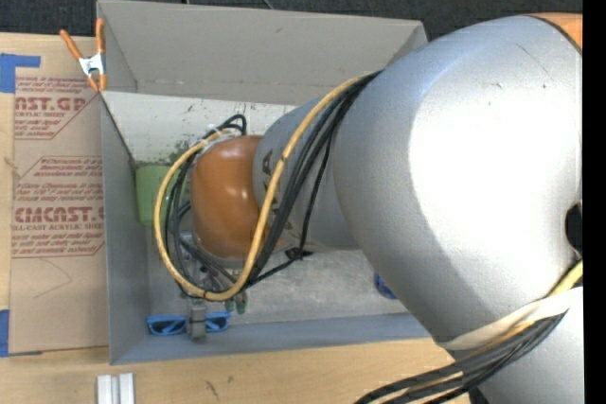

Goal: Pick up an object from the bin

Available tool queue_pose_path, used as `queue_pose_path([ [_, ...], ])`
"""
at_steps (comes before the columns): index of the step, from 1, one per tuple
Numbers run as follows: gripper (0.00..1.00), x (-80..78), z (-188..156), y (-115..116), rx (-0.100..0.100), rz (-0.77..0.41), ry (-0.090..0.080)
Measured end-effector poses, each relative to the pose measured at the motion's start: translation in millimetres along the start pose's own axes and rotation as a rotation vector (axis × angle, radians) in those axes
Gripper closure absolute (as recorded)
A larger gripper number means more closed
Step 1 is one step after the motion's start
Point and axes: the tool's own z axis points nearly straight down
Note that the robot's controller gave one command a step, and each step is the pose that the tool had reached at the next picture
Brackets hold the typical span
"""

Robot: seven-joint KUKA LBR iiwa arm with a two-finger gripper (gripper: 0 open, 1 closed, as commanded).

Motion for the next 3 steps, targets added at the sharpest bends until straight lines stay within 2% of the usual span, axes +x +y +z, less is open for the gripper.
queue_pose_path([
  [1,0.00,1.3,-1.2,-67.6,0.000,-0.241,-0.009],
  [2,1.00,4.8,0.5,-65.9,-0.001,-0.244,0.003],
  [3,1.00,-7.9,-134.5,-38.5,-0.002,-0.303,-0.005],
])
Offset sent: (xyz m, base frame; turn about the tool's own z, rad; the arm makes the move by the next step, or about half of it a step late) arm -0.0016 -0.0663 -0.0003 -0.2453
